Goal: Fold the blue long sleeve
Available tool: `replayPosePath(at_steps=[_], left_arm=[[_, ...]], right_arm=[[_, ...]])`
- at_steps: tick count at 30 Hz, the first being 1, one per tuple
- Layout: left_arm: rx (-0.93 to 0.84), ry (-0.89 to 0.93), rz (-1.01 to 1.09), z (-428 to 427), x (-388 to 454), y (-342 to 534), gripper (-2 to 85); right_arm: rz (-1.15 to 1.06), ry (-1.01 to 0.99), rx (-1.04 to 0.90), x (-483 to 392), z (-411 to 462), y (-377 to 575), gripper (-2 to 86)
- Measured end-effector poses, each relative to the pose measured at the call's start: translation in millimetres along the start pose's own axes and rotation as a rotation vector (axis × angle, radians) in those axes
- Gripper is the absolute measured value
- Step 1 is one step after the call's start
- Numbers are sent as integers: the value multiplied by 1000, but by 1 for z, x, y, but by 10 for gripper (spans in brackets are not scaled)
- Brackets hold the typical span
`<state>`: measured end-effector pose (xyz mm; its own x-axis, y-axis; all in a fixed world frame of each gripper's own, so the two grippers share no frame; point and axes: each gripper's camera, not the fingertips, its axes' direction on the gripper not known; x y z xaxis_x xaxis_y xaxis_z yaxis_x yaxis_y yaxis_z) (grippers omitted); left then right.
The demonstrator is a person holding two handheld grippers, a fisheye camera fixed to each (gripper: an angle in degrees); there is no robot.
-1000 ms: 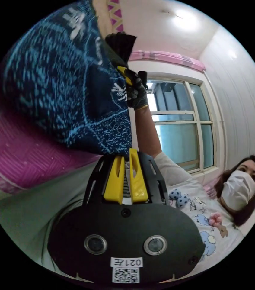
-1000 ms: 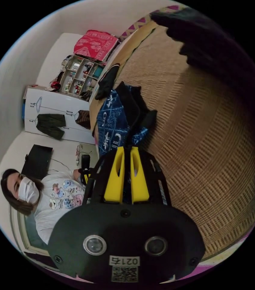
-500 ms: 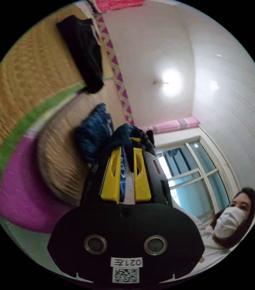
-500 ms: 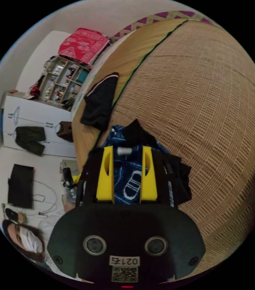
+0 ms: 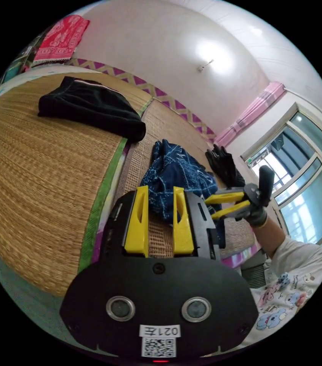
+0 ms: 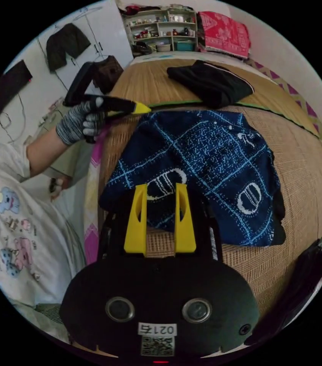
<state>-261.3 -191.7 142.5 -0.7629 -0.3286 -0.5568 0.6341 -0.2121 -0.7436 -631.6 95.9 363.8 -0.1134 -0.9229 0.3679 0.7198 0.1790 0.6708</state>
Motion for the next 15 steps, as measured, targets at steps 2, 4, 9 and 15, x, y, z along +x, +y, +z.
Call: replayPosePath(at_steps=[2, 4, 9, 15], left_arm=[[-2, 2, -6, 4, -3, -4, 95], [5, -15, -5, 2, -7, -7, 102], [-72, 80, -60, 25, -30, -16, 131], [-171, 259, -84, 70, -42, -35, 134]], right_arm=[[41, -6, 59, 11, -14, 14, 107], [152, -26, 187, 40, -45, 36, 101], [644, 12, 337, 163, -82, 119, 126], [871, -444, 425, 259, -33, 181, 137]])
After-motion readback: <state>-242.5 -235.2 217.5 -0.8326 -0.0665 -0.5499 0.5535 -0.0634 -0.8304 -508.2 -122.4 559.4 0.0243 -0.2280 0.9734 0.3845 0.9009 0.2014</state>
